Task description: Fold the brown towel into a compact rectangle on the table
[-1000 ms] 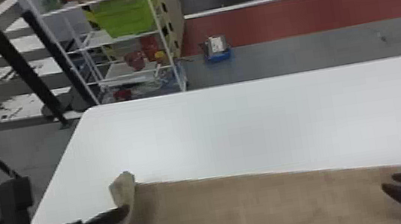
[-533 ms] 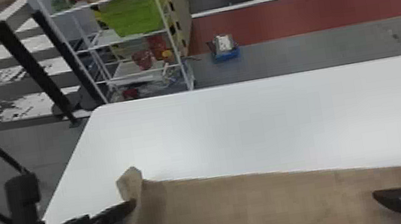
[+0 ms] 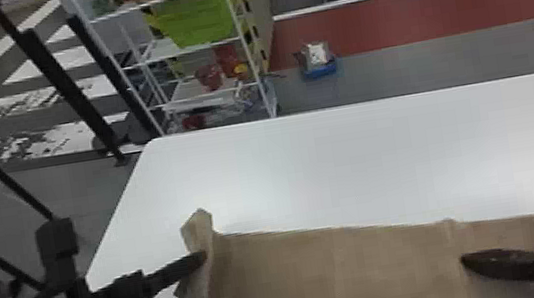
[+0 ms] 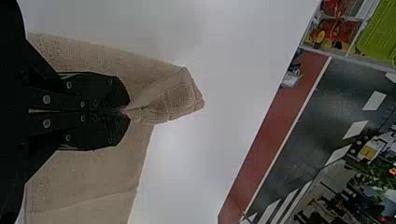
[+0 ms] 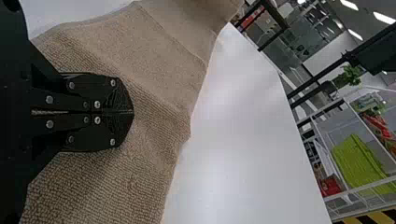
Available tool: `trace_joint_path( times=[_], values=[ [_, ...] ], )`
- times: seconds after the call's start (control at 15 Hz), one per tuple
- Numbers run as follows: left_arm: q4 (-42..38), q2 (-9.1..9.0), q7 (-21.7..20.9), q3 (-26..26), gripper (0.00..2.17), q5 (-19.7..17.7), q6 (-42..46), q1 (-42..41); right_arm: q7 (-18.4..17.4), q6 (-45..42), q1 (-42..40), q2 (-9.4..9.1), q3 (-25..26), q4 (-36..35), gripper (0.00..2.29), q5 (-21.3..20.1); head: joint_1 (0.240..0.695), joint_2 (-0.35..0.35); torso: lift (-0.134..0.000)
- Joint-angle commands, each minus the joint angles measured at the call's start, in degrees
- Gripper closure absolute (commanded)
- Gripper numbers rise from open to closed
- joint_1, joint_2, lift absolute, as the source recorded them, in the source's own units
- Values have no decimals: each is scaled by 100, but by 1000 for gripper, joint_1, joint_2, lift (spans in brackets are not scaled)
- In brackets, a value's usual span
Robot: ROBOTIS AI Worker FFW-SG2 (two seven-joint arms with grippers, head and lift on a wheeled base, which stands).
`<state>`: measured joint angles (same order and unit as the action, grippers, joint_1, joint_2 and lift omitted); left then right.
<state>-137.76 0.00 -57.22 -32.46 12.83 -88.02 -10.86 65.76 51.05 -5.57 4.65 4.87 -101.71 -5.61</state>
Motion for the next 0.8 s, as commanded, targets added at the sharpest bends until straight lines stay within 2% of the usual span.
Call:
trace_joint_path(
  times=[0.0, 0.13, 0.2, 0.47, 0.53, 0.67, 0.73],
  values=[
    [30, -15, -18, -59, 1234, -17, -1, 5, -98, 6, 206, -158, -435, 301, 1538, -81, 695, 325, -124],
    [21, -15, -44, -94, 1234, -17, -18, 5, -142, -29, 215, -290, -637, 266, 1538, -133, 695, 350, -124],
    [12, -15, -44, -103, 1234, -26, -18, -4, -142, 6, 188, -298, -619, 178, 1538, -125, 695, 350, -124],
    [-41, -15, -88, -270, 1234, -254, -89, -30, -54, 358, -14, -298, 14, -490, 1514, 95, 695, 350, -124],
    [-50, -15, -88, -270, 1234, -316, -124, -30, -37, 393, -84, -290, 181, -630, 1258, 209, 695, 350, -124],
    [-111, -15, -79, -209, 1234, -351, -201, -30, -19, 375, -199, -290, 400, -832, 269, 403, 695, 350, -124],
    [-146, -15, -70, -182, 1234, -395, -201, -30, -19, 375, -199, -290, 488, -832, 43, 535, 695, 343, -124]
  ],
)
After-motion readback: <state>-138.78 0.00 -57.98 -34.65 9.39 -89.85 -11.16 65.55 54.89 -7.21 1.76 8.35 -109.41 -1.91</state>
